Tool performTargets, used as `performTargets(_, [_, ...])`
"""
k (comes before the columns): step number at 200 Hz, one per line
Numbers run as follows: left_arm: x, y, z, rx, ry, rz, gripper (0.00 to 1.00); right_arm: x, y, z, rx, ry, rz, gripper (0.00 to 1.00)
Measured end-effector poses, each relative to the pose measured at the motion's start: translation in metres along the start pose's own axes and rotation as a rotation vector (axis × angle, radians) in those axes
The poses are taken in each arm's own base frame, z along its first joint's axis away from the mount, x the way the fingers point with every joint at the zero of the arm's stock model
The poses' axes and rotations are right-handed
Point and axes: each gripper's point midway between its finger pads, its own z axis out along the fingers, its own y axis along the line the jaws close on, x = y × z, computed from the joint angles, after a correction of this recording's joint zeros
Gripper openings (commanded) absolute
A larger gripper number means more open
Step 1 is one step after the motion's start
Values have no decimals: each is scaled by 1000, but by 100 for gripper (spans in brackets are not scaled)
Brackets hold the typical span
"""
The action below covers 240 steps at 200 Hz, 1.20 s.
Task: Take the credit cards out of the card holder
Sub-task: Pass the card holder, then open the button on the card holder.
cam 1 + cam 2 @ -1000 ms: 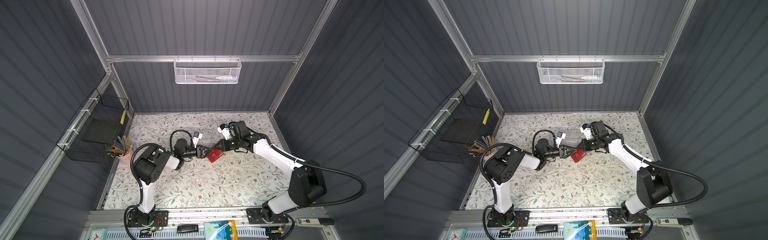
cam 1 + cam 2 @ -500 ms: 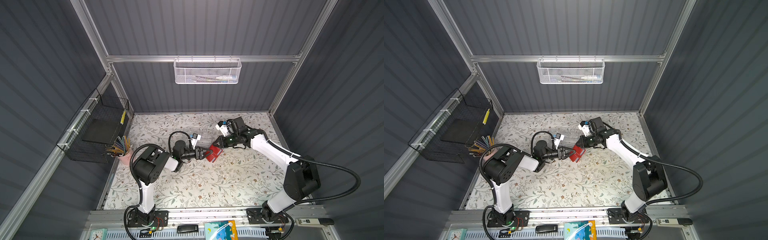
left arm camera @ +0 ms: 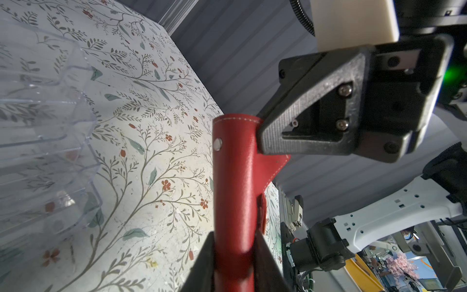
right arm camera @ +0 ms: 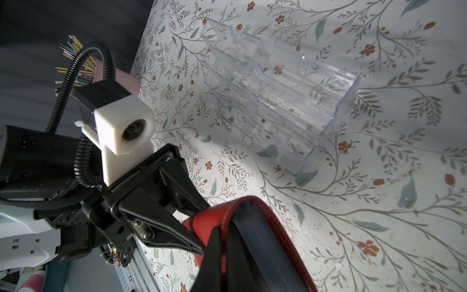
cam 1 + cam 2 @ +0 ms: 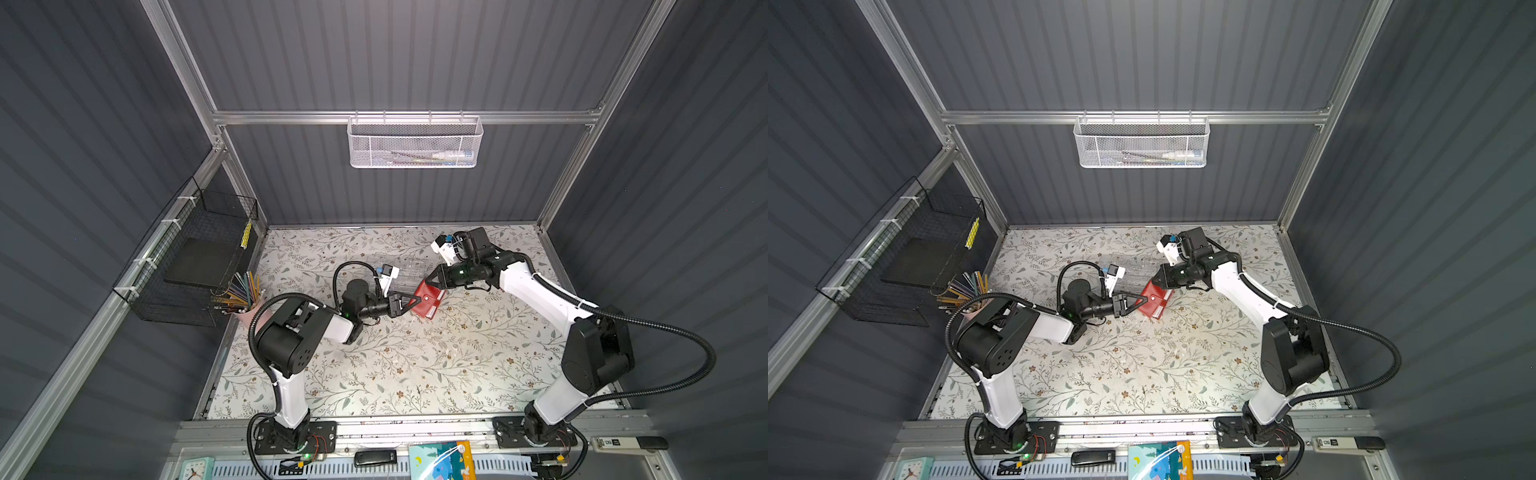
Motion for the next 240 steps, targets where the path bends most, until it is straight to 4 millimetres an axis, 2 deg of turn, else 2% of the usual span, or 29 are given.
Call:
performTargets(31, [2, -2, -1, -30, 17, -6, 0, -11, -3, -1, 26, -41, 14, 41])
performTargets(55, [0, 1, -4, -103, 17, 7, 0, -18, -10, -5, 81, -78, 28, 55])
performTargets(79, [-7, 6, -13, -244, -6, 43, 0, -23, -16, -18, 149, -134, 58, 70])
performTargets(90, [-14, 8, -20, -327, -33, 76, 0, -23, -19, -27, 187, -166, 83, 78])
performTargets(112, [-32, 9, -38, -483, -100, 141, 0, -21, -20, -41, 248, -219, 105, 87])
performTargets(126, [-40, 11, -49, -564, -134, 170, 0, -17, -18, -43, 270, -237, 114, 92])
performTargets(165, [-41, 28, -67, -756, -159, 220, 0, 1, -12, -28, 269, -242, 156, 91])
performTargets(209, [-35, 29, -66, -817, -152, 251, 0, 1, 11, -13, 209, -253, 175, 86])
performTargets(240, [-34, 26, -64, -819, -156, 263, 0, 5, 22, 12, 187, -212, 174, 81])
